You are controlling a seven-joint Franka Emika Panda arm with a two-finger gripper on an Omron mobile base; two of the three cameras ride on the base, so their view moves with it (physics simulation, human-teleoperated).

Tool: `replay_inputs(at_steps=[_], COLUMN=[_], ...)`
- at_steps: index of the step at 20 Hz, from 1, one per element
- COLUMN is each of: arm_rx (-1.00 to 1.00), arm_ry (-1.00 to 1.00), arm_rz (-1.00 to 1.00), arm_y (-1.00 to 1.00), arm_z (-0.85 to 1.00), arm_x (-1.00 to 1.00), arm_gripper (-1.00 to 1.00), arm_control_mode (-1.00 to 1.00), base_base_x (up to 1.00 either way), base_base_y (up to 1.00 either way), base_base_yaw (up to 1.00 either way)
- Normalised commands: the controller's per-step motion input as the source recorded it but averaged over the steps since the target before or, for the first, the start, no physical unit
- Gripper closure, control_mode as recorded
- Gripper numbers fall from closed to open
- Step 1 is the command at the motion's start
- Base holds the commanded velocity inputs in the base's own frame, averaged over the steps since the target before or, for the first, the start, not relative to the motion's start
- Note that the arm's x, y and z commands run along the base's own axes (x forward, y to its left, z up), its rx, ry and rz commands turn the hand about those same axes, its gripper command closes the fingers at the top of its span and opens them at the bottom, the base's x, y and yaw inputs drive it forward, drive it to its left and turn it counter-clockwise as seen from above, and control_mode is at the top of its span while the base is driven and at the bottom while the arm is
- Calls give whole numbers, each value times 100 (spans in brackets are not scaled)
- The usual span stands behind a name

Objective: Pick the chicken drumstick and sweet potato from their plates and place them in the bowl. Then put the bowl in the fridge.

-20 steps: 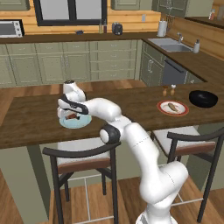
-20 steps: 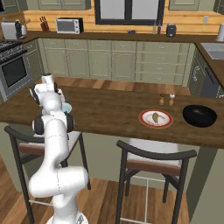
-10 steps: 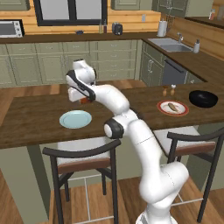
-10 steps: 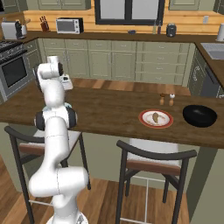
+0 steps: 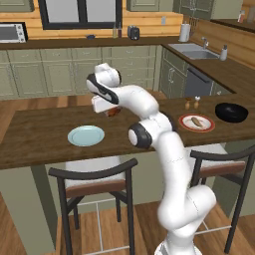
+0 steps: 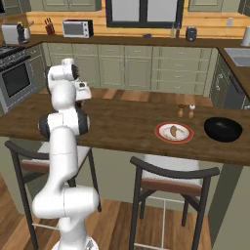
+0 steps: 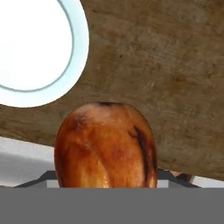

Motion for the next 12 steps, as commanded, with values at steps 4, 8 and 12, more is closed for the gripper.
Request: replay_inputs(at_steps=[4, 8, 12], arm_rx=[21, 21, 24], arm_ry=[-13, -36, -61], arm_rz=[-18, -25, -15], arm_y=[-100, -100, -99], arm_z=[0, -64, -78], arm_x=[-100, -88, -97], arm_gripper=[100, 100, 100], arm_control_mode=[-100, -100, -100], base_base_x=[0, 0, 0], base_base_y=[0, 0, 0], base_base_yaw=[0, 0, 0])
